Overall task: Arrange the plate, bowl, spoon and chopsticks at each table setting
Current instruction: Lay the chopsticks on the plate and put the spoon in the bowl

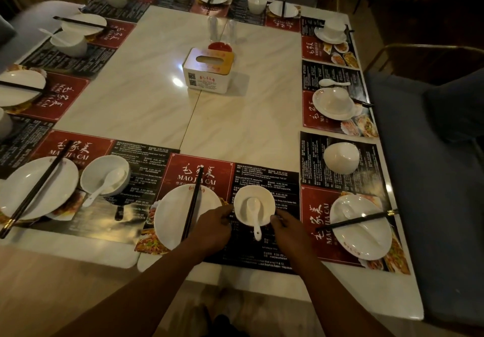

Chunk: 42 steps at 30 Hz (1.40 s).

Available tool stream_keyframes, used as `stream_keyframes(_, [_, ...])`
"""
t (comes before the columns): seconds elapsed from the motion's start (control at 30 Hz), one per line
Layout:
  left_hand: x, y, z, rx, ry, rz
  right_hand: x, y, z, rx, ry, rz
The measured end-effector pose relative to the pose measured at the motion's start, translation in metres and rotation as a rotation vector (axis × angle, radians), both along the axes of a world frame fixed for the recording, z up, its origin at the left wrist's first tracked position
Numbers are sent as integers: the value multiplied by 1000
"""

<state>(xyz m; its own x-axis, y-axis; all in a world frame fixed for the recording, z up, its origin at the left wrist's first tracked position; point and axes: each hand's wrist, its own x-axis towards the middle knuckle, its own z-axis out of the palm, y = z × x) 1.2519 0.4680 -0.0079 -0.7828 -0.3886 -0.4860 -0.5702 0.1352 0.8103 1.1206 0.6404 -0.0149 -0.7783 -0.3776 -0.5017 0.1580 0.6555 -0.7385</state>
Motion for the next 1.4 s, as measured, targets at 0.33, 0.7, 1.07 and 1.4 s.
stream_keyframes(0.33, [-4, 4, 2, -22, 17, 0, 12, 0, -5, -30, 55, -29])
stream_keyframes(0.7, [-5, 9, 7, -3, 4, 46, 20, -3, 3, -90, -92, -32])
stream_keyframes(1.07, [-4, 9, 11, 38, -6, 65, 23, -2, -2, -118, -104, -28])
stream_keyframes(1.4, [-2, 8, 12, 37, -9, 57, 22, -2, -7, -133, -88, -19])
